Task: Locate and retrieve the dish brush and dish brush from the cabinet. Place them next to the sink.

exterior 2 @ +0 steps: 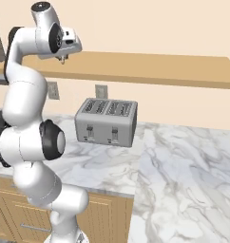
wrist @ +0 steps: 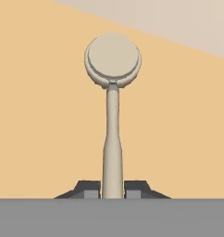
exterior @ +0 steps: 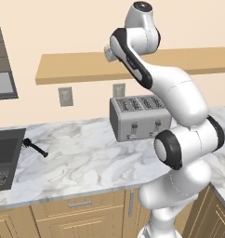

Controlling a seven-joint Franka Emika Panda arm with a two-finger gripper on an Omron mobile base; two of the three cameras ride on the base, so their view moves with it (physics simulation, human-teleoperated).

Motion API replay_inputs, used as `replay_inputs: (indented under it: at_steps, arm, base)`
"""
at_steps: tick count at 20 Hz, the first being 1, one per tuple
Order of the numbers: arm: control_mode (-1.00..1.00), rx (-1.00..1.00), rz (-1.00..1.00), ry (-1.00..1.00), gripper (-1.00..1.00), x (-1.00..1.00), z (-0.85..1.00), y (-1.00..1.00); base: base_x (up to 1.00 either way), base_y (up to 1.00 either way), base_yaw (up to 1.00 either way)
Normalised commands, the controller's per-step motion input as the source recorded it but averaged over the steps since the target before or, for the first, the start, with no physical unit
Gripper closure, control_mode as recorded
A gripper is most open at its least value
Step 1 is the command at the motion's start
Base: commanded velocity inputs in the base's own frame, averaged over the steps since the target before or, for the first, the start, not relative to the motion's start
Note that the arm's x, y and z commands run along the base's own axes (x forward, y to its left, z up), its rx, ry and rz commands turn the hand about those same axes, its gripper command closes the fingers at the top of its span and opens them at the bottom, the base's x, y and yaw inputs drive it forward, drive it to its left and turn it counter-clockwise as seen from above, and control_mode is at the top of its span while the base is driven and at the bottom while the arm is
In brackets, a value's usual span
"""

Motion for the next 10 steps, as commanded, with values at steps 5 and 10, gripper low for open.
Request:
replay_inputs:
  at_steps: [5, 10]
  arm:
    - [-1.0, 0.0, -0.03, 0.0, 1.0, -0.65, 0.17, 0.0]
    - [-1.0, 0.0, -0.01, 0.0, 1.0, -0.7, 0.05, 0.03]
  base:
    - [0.0, 0.0, 0.0]
    - [0.0, 0.0, 0.0]
